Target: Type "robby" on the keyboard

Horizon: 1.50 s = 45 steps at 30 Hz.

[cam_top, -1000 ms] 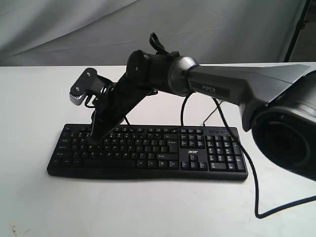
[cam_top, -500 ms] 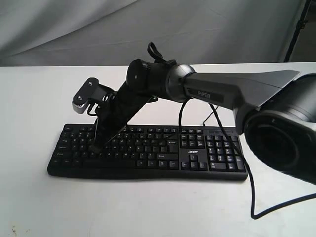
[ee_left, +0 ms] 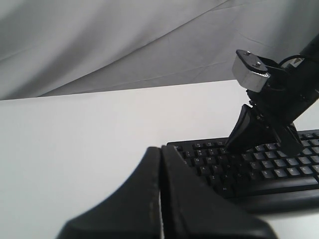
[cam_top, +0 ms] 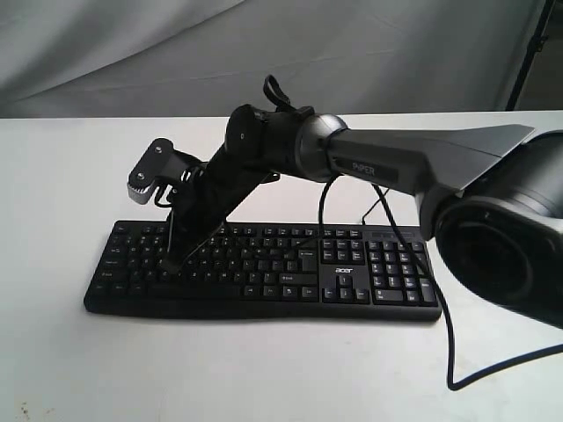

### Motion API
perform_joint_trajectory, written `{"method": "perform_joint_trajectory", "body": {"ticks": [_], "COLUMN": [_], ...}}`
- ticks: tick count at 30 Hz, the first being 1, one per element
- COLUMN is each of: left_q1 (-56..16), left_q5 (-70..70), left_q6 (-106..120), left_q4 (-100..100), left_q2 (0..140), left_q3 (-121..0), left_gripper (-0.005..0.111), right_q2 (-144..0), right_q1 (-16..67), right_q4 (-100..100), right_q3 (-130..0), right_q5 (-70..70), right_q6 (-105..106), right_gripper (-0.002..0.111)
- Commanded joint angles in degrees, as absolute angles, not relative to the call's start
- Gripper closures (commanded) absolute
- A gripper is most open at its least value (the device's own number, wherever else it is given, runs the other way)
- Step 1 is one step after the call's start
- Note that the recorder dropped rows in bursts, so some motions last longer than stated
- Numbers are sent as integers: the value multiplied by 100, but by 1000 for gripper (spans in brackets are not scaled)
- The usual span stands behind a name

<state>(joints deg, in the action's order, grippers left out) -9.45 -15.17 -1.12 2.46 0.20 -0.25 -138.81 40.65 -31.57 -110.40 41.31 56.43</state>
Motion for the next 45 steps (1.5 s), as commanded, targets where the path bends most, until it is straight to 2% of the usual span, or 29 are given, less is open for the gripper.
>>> {"method": "perform_joint_trajectory", "body": {"ticks": [1, 16, 22, 29, 45], "left_q1": [-982, -982, -982, -982, -982], "left_q5": [-1486, -1486, -1486, -1486, -1486], "left_q6": [-128, -128, -128, -128, -128], "left_q4": [274, 274, 274, 274, 274], "left_q2": [0, 0, 0, 0, 0], "left_q3": [0, 0, 0, 0, 0], "left_gripper": [107, 107, 107, 107, 107], "right_q2": [-13841, -13983, -13627, -13360, -12619], "right_q1": [4086, 4113, 4113, 3899, 3478], "right_q4": [-3211, -3239, -3084, -2574, -2904], "right_q3": [-11079, -11079, -11079, -11059, -9301], "right_q5": [4153, 4103, 4152, 4813, 4002], "right_q6": [5714, 5700, 5629, 5136, 5348], "right_gripper": [108, 108, 108, 108, 108]}}
